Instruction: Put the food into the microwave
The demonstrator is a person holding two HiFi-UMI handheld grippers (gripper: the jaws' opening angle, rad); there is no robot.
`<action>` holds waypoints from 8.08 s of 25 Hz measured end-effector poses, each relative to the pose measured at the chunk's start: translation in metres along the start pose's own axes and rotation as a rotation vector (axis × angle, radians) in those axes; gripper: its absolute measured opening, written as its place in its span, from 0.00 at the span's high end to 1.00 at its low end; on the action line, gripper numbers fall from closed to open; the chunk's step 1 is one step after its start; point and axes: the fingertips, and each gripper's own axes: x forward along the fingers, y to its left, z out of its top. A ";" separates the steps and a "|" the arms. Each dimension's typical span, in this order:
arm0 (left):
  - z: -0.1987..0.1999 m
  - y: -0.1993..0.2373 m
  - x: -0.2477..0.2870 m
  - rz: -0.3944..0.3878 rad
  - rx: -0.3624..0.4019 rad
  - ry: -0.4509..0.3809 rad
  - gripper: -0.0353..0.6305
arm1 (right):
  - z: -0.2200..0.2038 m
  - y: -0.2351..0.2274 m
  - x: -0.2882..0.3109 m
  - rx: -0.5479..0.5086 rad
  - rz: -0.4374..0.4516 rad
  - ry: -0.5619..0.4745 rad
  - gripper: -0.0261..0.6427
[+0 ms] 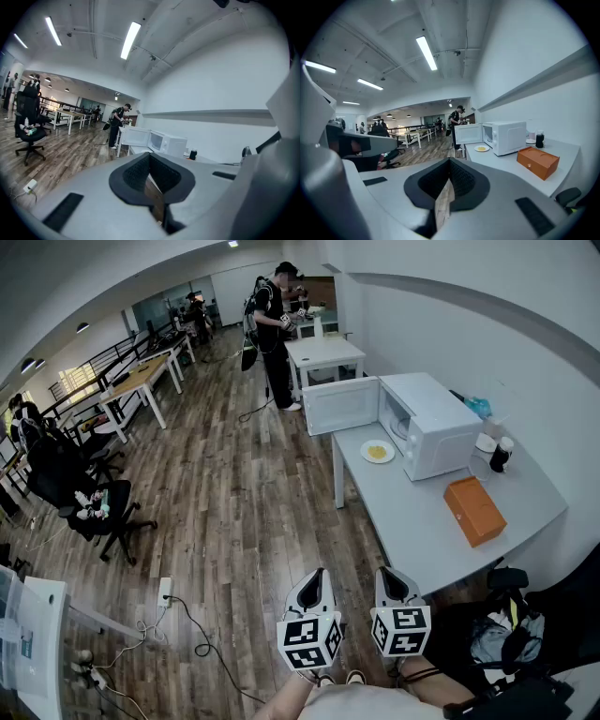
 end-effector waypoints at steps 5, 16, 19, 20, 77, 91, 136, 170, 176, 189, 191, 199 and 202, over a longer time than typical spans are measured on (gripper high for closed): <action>-0.001 -0.001 0.002 0.007 -0.007 0.001 0.94 | -0.004 -0.004 -0.001 0.020 -0.001 0.009 0.94; -0.005 0.017 0.002 0.015 -0.013 0.020 0.94 | -0.008 0.008 0.006 0.048 -0.004 0.009 0.94; -0.003 0.029 0.000 0.020 -0.015 0.021 0.94 | -0.011 0.015 0.011 0.047 -0.008 0.021 0.94; -0.003 0.034 -0.001 0.021 -0.015 0.022 0.94 | -0.012 0.018 0.013 0.049 -0.009 0.027 0.94; 0.021 0.156 0.230 -0.009 -0.029 0.119 0.94 | 0.027 -0.004 0.262 0.040 -0.048 0.121 0.94; 0.039 0.169 0.307 -0.015 0.003 0.137 0.94 | 0.049 -0.032 0.336 0.088 -0.045 0.118 0.94; 0.046 0.160 0.447 -0.120 0.045 0.189 0.94 | 0.070 -0.109 0.430 0.164 -0.131 0.097 0.94; 0.098 0.162 0.699 -0.439 0.129 0.276 0.94 | 0.142 -0.208 0.623 0.233 -0.388 0.082 0.94; 0.106 0.150 0.728 -0.507 0.159 0.274 0.94 | 0.150 -0.228 0.637 0.260 -0.450 0.061 0.94; 0.094 0.110 0.770 -0.658 0.206 0.317 0.94 | 0.146 -0.267 0.647 0.322 -0.570 0.049 0.94; 0.092 0.104 0.774 -0.671 0.207 0.322 0.94 | 0.146 -0.272 0.646 0.326 -0.580 0.046 0.94; 0.081 0.079 0.778 -0.707 0.219 0.358 0.94 | 0.144 -0.288 0.631 0.338 -0.615 0.049 0.94; 0.079 0.070 0.777 -0.717 0.225 0.360 0.94 | 0.142 -0.294 0.626 0.344 -0.621 0.048 0.94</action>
